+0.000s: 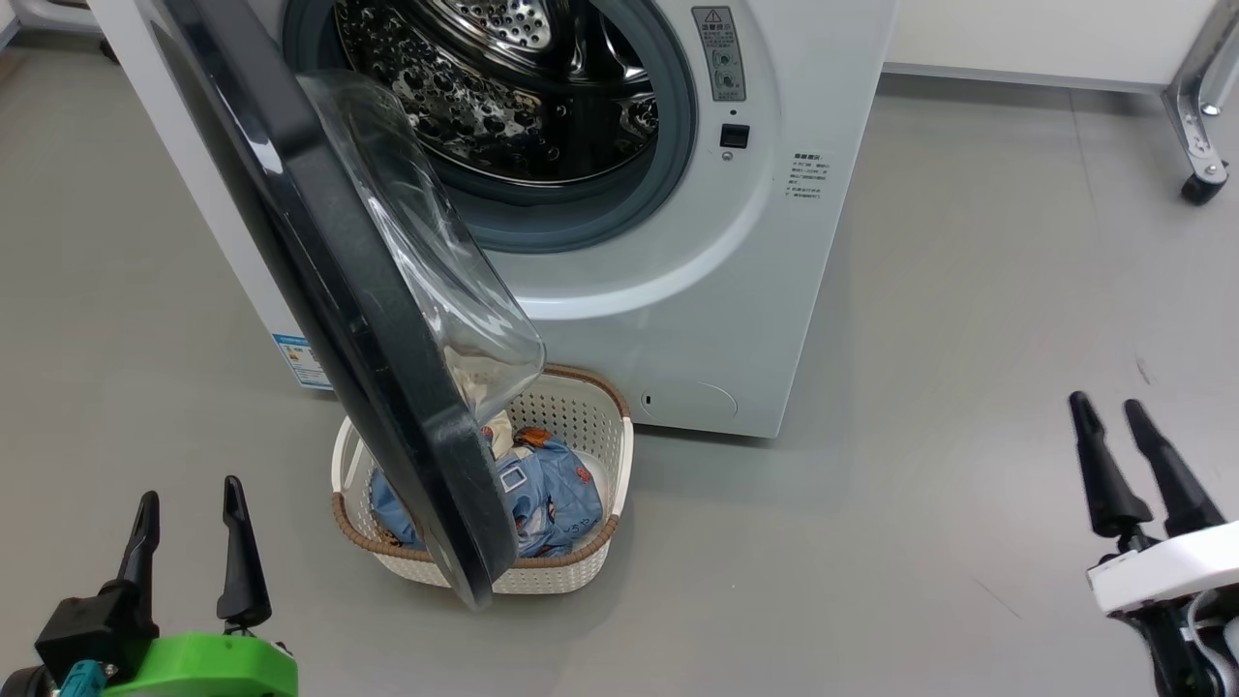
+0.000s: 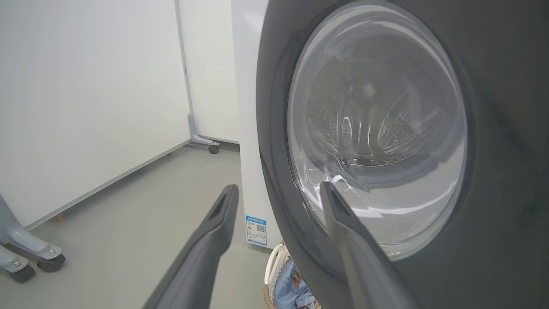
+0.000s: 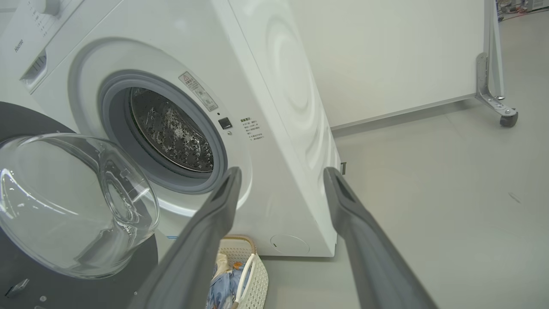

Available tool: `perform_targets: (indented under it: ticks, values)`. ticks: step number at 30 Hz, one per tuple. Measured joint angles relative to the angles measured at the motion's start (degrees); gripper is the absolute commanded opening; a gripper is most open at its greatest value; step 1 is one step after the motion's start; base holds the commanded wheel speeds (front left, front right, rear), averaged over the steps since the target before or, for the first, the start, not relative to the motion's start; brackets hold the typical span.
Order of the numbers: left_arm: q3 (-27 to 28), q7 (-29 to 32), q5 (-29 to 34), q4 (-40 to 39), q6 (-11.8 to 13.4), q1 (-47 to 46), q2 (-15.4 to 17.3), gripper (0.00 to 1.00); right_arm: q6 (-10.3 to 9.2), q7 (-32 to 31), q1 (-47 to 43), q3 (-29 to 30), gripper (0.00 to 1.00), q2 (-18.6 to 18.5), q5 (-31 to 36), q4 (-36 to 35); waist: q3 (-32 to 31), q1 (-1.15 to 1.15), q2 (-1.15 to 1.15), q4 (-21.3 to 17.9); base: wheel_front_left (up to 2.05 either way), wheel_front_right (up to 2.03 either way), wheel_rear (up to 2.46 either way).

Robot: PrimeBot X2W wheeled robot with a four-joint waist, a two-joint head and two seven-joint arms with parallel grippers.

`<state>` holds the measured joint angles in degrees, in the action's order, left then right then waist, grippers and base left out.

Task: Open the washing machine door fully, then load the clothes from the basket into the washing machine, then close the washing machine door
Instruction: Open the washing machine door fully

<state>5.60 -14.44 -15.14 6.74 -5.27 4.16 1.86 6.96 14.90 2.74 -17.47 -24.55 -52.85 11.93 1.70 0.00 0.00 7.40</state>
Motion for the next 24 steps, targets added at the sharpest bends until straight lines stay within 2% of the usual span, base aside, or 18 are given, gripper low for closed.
perform_targets:
  ticks: [3, 9, 15, 24]
  values:
    - [0.24, 0.0, 0.0, 0.01, 0.0, 0.01, -0.01, 1.0, -0.67, 0.0, -0.76, 5.35, 1.0, 0.88, 4.98, -0.37, 0.17, 0.0, 0.0, -0.62, 0.0, 0.0, 0.0]
    - [0.94, 0.0, 0.0, 0.04, 0.0, 0.47, 0.0, 1.0, -3.55, 0.0, -5.01, 11.22, 1.0, 2.23, 15.78, -1.76, 0.37, 0.0, 0.0, -1.68, 0.0, 0.0, 0.0]
    - [2.36, 0.0, 0.07, 0.02, -0.01, 0.88, 0.0, 1.0, -4.95, 0.0, -8.0, 14.58, 1.0, 6.56, 22.14, -4.09, 0.15, 0.0, 0.0, -2.91, 0.0, 0.0, 0.0]
    - [3.42, 0.0, 0.65, 0.09, -0.26, 2.05, 0.0, 1.0, -4.48, 0.0, -10.56, 17.34, 1.0, 11.67, 27.07, -6.36, -0.4, 0.0, 0.0, -5.16, 0.0, 0.0, 0.0]
